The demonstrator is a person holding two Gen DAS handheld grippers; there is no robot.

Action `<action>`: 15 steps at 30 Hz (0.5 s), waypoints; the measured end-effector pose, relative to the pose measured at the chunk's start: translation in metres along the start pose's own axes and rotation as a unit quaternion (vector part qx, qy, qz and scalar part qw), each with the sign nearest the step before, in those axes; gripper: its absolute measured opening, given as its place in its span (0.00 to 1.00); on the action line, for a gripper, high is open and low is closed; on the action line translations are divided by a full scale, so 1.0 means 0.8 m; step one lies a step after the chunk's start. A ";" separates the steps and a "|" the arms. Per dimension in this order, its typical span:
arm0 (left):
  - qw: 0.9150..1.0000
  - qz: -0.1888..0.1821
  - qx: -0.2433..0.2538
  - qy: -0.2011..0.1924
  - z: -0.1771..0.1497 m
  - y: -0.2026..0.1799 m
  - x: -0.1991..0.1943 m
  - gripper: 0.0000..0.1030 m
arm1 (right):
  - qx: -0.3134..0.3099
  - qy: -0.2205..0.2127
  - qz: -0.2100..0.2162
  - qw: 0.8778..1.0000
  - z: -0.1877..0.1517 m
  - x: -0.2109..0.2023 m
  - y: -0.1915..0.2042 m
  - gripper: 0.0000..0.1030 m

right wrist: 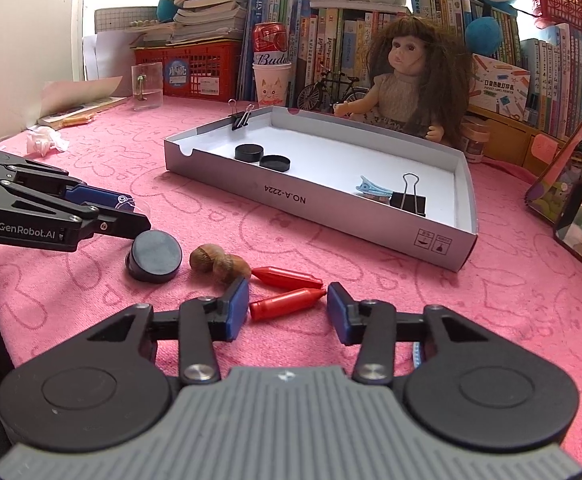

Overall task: Organize rigid objects
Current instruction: 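Reach the left tool toward the clear plastic piece while the right tool grasps a red crayon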

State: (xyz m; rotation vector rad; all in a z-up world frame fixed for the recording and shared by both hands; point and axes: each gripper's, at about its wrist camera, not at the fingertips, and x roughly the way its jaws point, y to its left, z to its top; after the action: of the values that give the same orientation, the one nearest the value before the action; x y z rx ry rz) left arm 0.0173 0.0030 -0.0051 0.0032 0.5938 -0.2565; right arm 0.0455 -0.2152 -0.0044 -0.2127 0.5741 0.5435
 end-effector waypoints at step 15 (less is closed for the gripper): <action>1.000 0.010 -0.013 -0.010 0.003 0.004 -0.008 0.30 | 0.020 -0.002 -0.020 1.000 -0.002 -0.007 0.005 0.27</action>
State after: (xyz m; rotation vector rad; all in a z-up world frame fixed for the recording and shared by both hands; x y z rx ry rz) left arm 0.0142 0.0073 -0.0001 -0.0190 0.5775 -0.2295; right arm 0.0383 -0.2147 -0.0029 -0.1848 0.5743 0.4940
